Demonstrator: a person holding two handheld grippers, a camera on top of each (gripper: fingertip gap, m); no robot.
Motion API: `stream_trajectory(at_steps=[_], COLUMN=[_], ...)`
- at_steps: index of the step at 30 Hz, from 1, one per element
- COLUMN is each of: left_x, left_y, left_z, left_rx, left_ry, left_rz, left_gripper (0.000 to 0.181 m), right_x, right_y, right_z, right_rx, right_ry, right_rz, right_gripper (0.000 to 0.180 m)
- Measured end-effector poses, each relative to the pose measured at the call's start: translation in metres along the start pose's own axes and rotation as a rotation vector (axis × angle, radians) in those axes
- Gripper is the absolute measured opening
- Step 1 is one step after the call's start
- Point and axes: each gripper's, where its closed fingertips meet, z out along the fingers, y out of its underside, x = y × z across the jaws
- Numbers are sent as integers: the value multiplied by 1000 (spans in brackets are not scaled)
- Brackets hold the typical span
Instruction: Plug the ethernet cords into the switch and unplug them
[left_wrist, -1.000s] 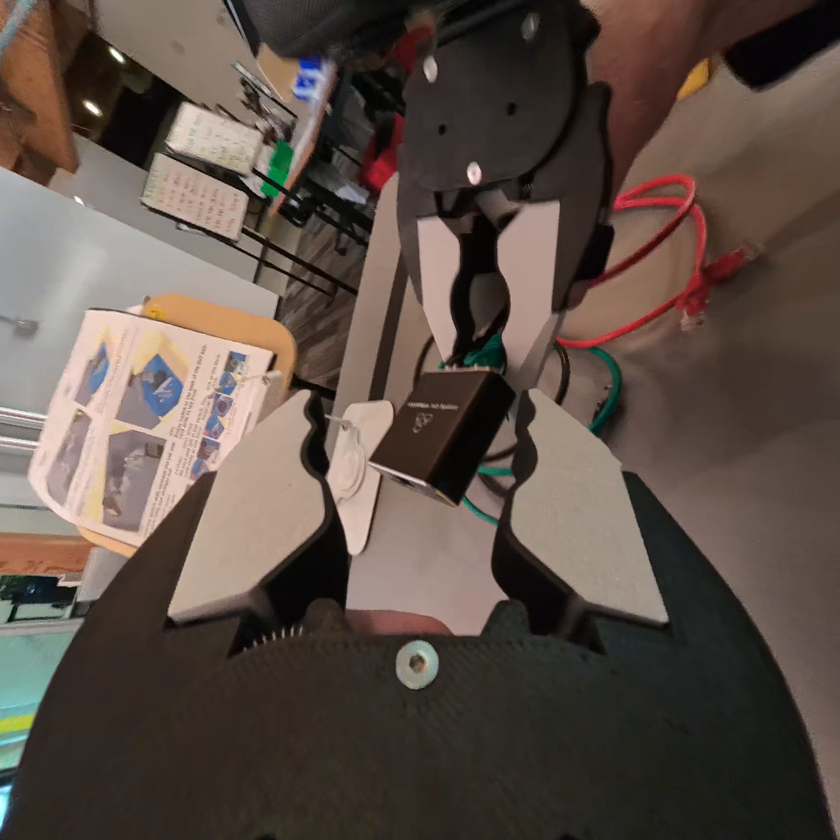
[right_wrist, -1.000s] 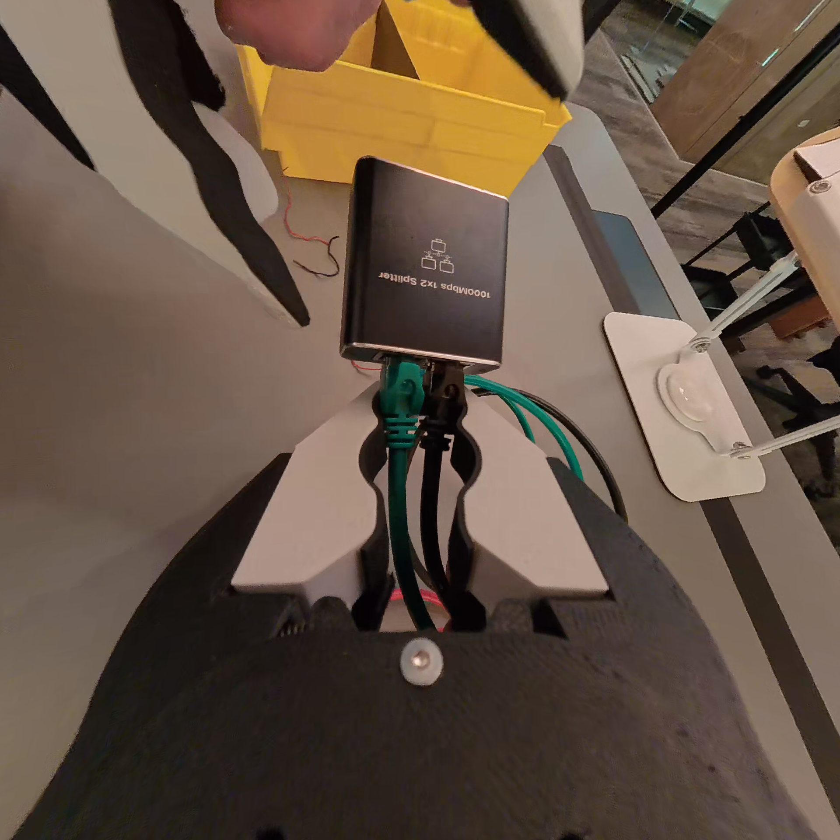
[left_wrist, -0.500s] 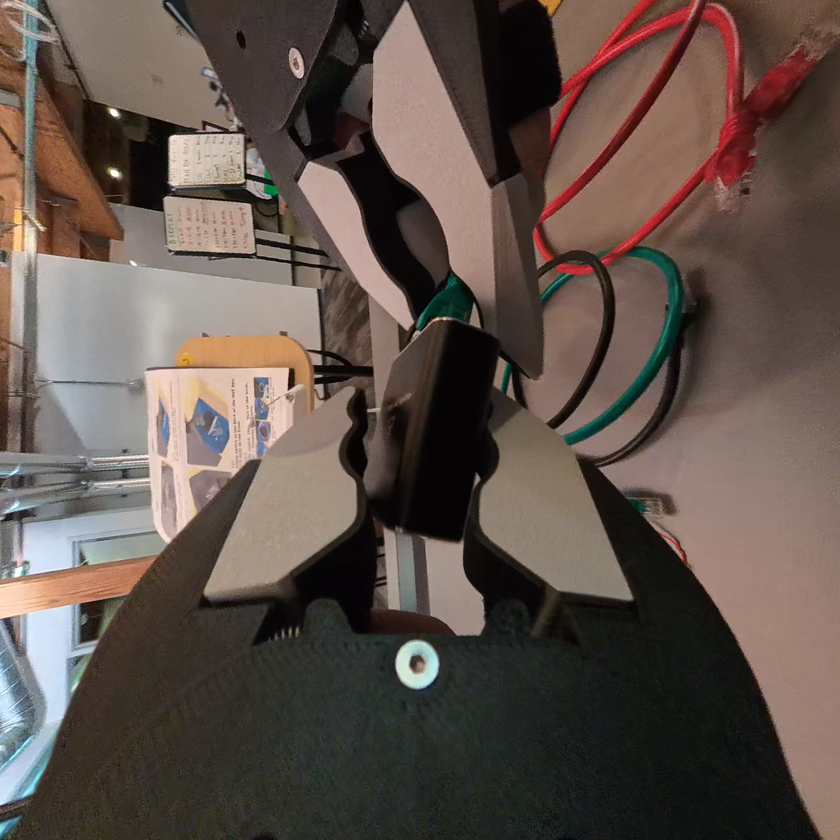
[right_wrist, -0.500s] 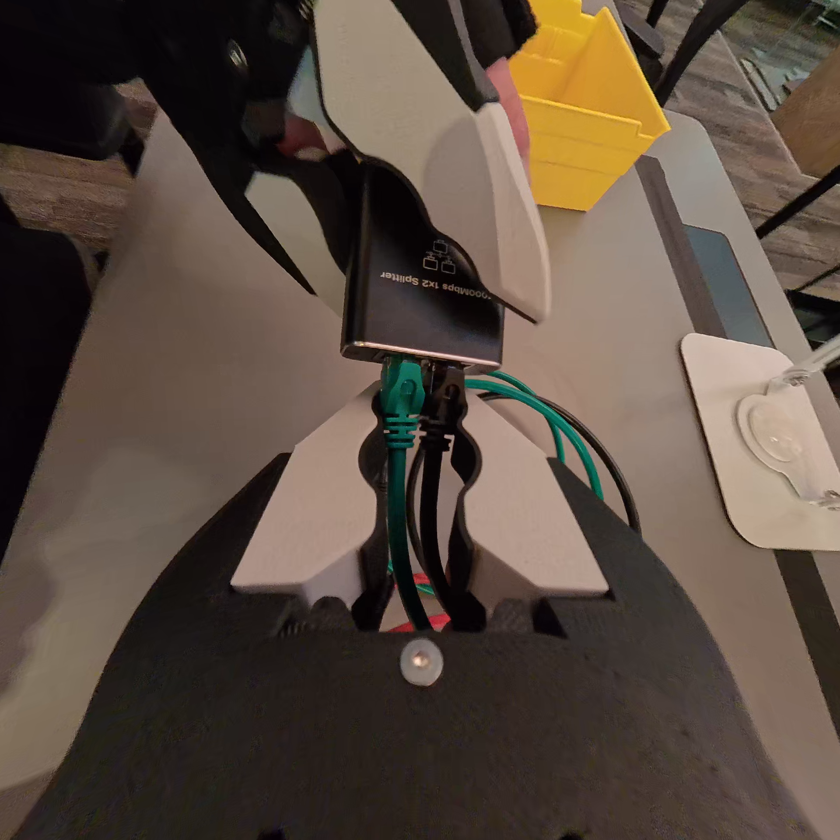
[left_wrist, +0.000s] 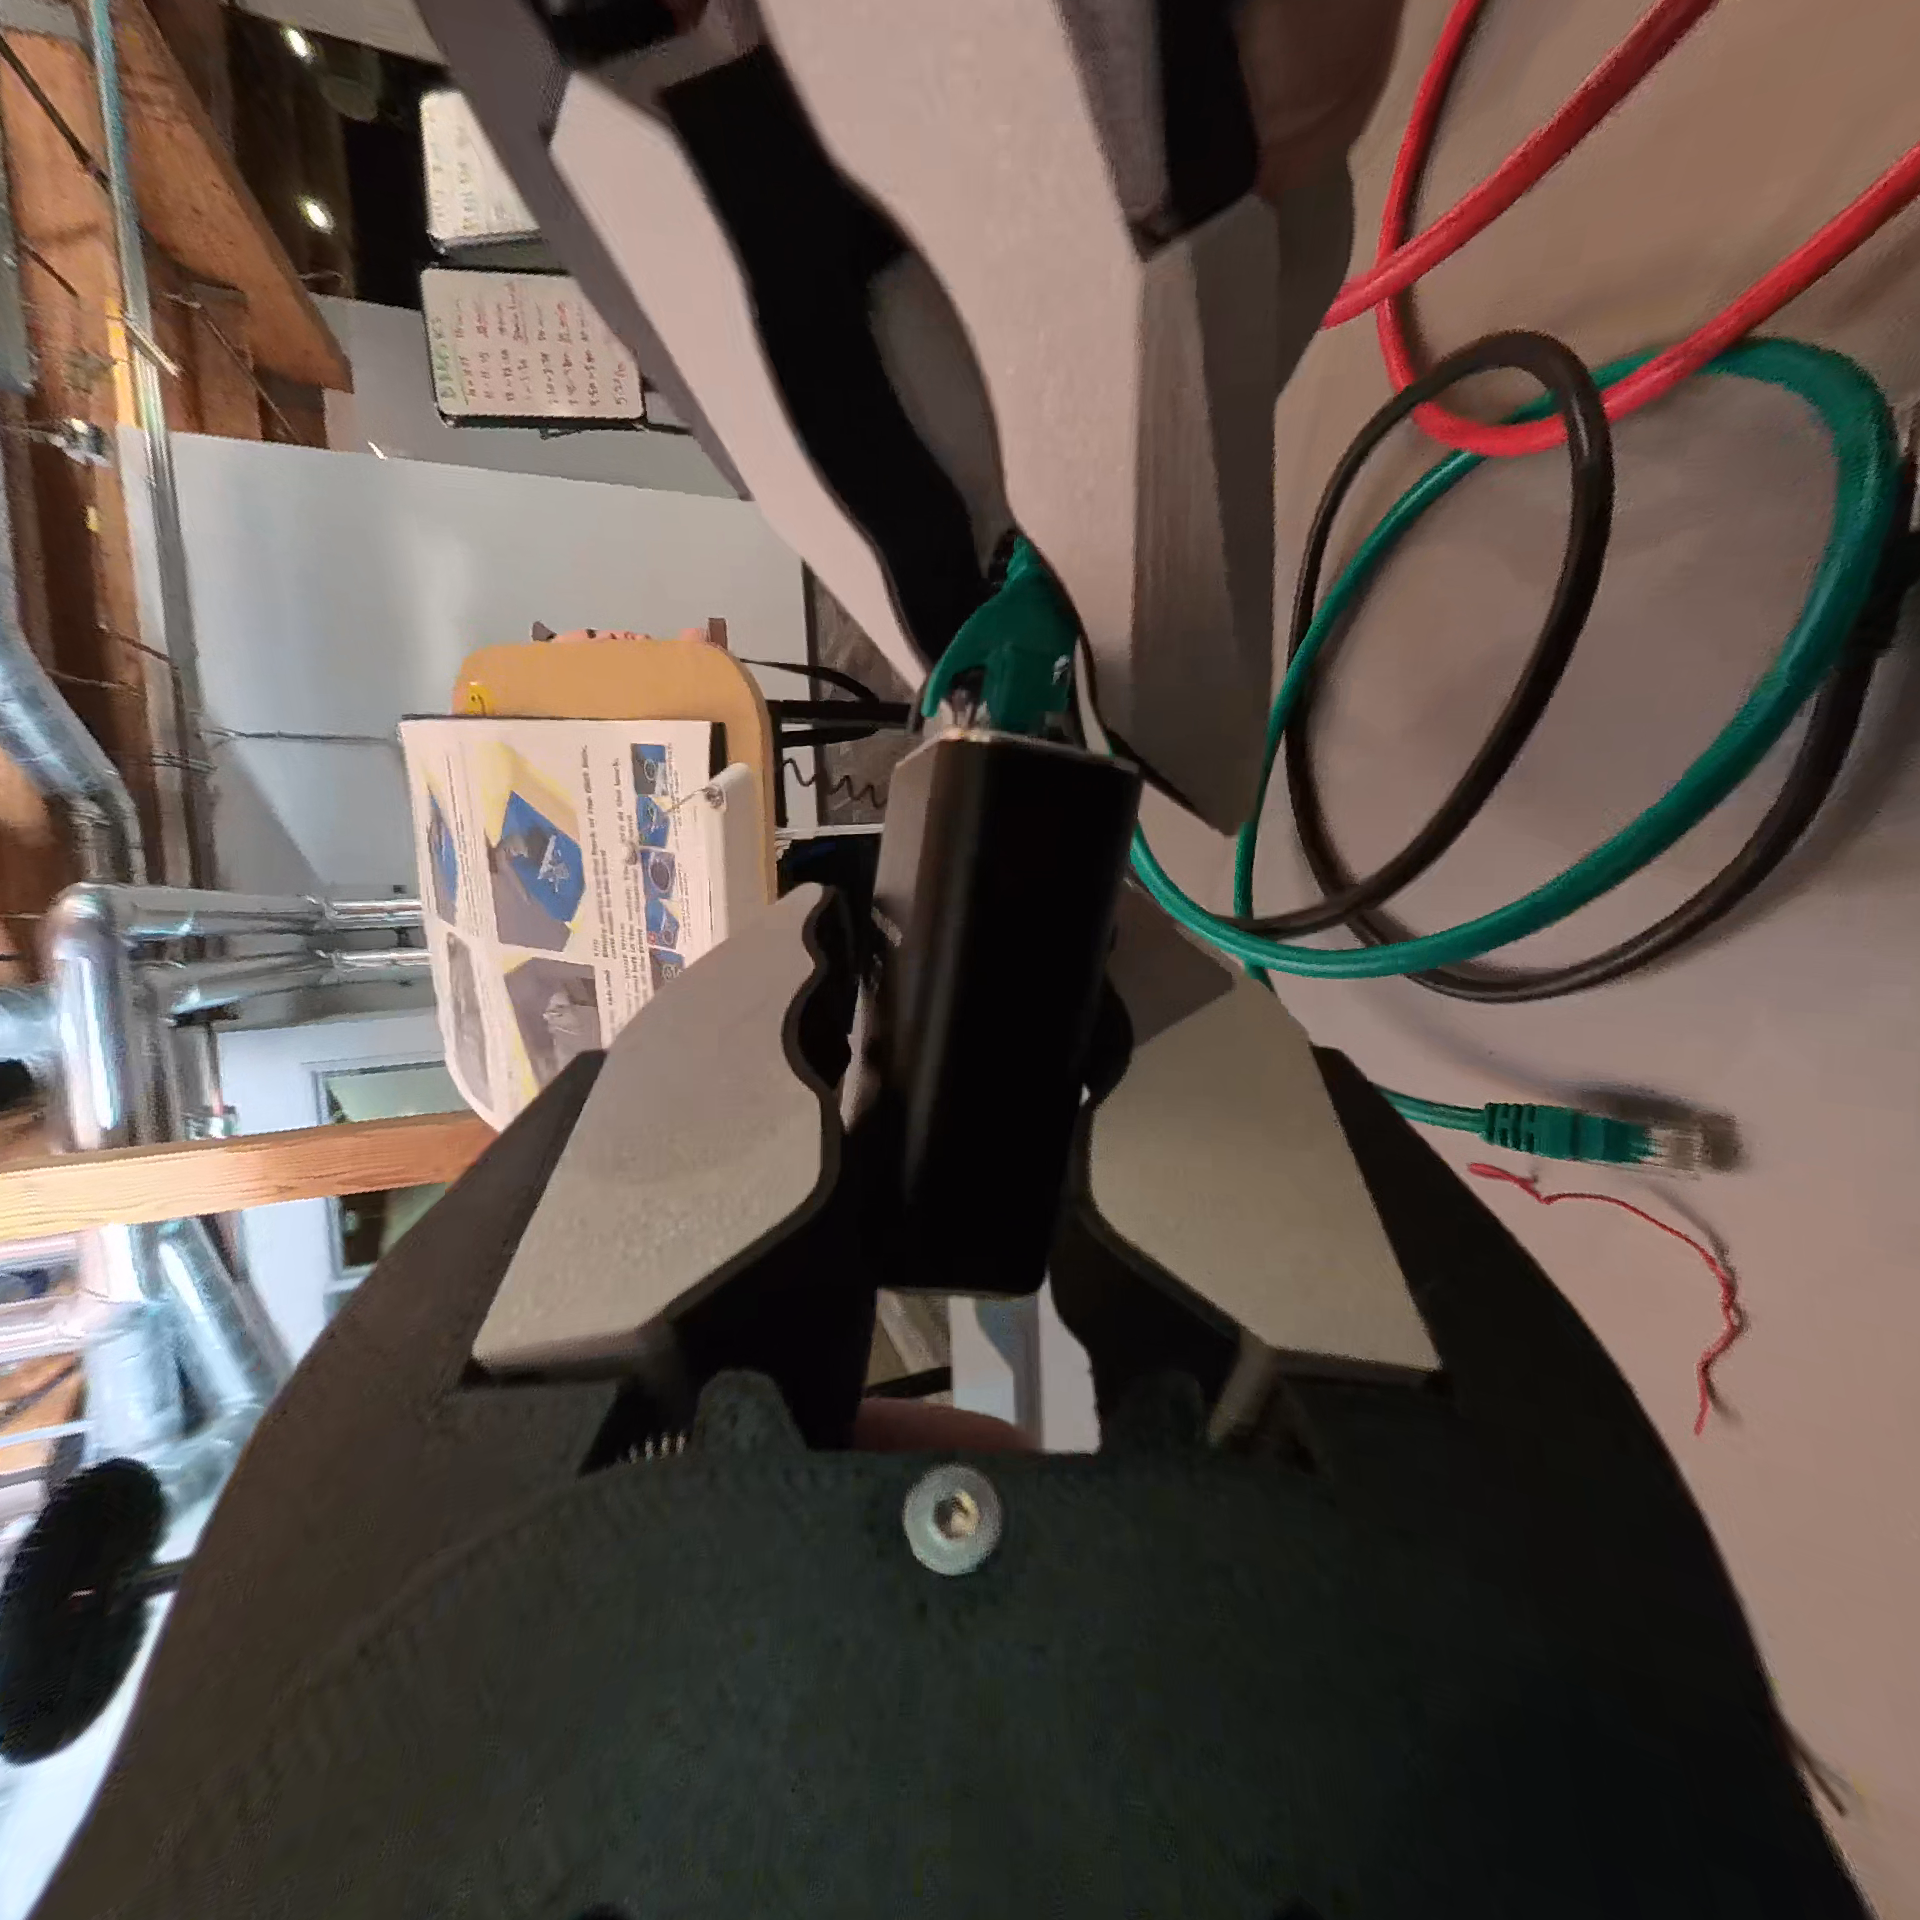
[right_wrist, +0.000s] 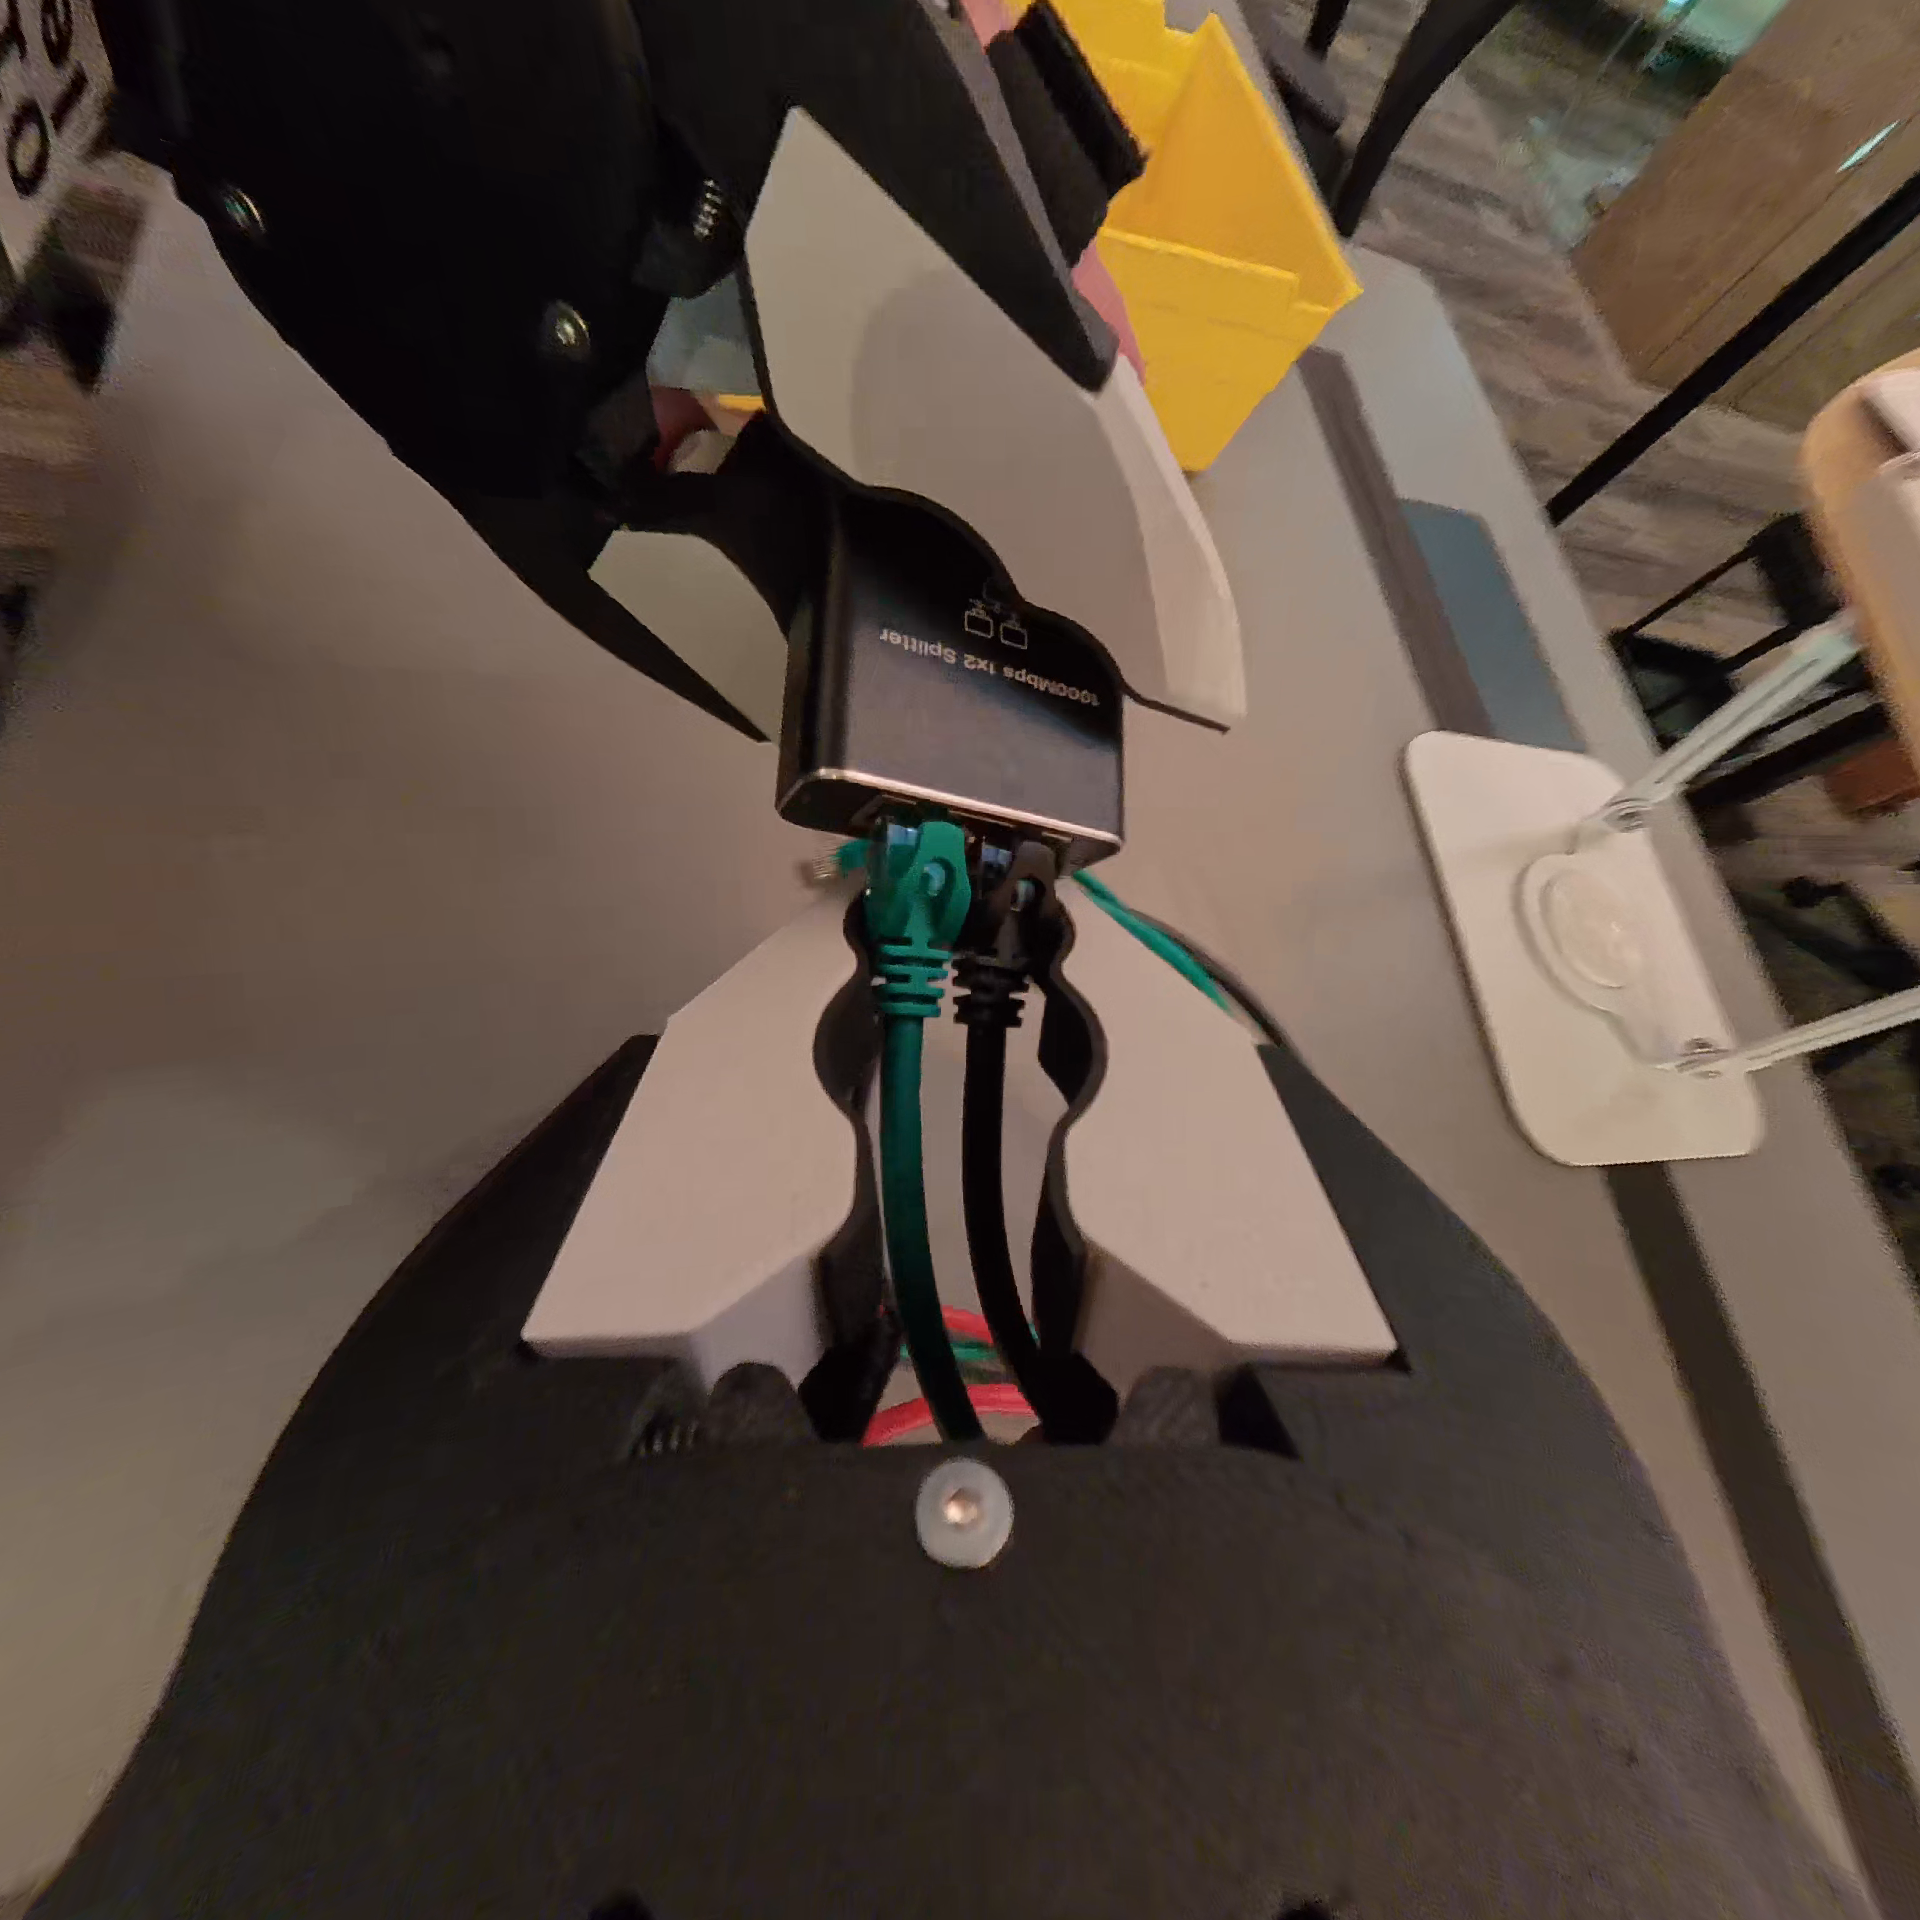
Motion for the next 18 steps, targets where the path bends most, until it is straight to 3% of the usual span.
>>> stream_trajectory(at_steps=[11,14,18], left_x=[-25,-27,-29], left_y=[1,0,1], left_z=[-6,-8,-9], left_rx=[85,101,106], left_ry=[19,49,77], left_rz=[-190,-218,-236], left_gripper=[40,40,40], right_x=[31,33,27], right_y=[-35,-45,-53], right_z=[-29,-38,-49], right_rx=[127,166,169], right_ry=[328,376,391], right_rz=[-304,-360,-461], right_gripper=[29,37,30])
